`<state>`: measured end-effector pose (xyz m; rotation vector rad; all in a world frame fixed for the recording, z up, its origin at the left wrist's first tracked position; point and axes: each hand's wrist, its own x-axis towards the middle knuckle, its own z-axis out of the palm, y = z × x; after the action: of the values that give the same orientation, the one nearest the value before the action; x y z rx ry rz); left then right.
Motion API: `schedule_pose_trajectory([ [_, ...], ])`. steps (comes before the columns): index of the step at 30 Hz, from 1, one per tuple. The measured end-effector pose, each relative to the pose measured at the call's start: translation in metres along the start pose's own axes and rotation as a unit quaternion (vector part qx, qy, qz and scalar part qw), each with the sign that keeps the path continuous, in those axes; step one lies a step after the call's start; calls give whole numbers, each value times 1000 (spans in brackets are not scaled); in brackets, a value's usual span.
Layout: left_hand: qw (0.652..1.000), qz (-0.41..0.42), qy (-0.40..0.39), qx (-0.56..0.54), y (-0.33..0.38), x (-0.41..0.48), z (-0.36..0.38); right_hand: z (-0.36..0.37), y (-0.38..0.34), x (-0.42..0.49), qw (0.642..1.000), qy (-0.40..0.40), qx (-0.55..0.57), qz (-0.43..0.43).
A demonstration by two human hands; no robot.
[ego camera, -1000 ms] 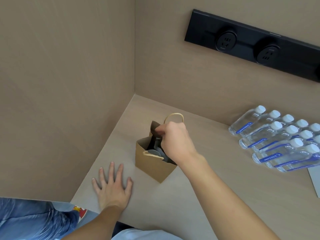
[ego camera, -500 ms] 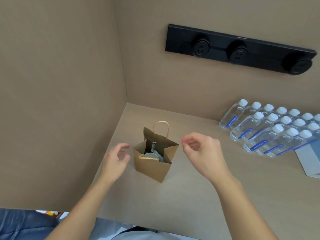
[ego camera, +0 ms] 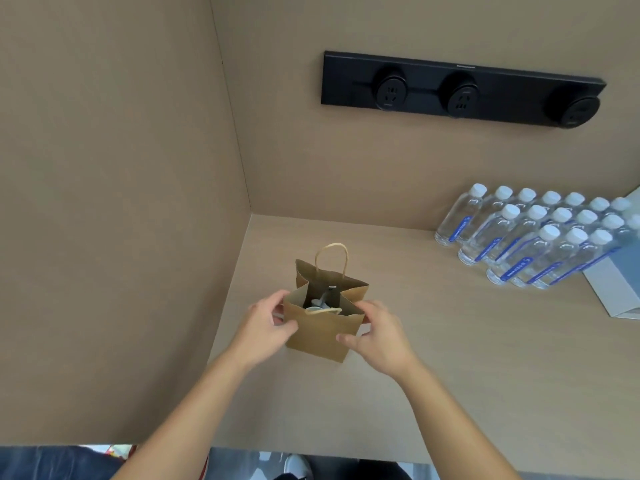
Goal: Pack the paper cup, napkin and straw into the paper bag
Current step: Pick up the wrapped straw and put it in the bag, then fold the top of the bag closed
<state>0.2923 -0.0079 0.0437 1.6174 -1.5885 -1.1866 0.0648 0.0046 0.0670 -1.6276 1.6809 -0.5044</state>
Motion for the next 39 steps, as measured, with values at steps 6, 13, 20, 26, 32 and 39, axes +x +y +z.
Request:
schedule_pose_trajectory([
  [6, 999, 4, -32, 19, 4, 8, 0, 3, 6, 12, 999, 39, 2, -28],
  [13, 987, 119, 2, 111, 10, 20, -1, -7, 11, 17, 992, 41, 105, -56],
  [20, 989, 139, 32, 32, 12, 18, 1, 2, 11, 21, 968, 133, 212, -12],
  [26, 980, 49, 125, -150, -6, 24, 14, 7, 19, 23, 946, 128, 299, 3],
  [32, 983, 101, 118, -98, -17, 24, 19, 11, 31, 23, 932, 118, 342, 16],
  [39, 989, 123, 65, 47, -11, 16, 17, 10, 28, 18, 959, 93, 267, 2],
])
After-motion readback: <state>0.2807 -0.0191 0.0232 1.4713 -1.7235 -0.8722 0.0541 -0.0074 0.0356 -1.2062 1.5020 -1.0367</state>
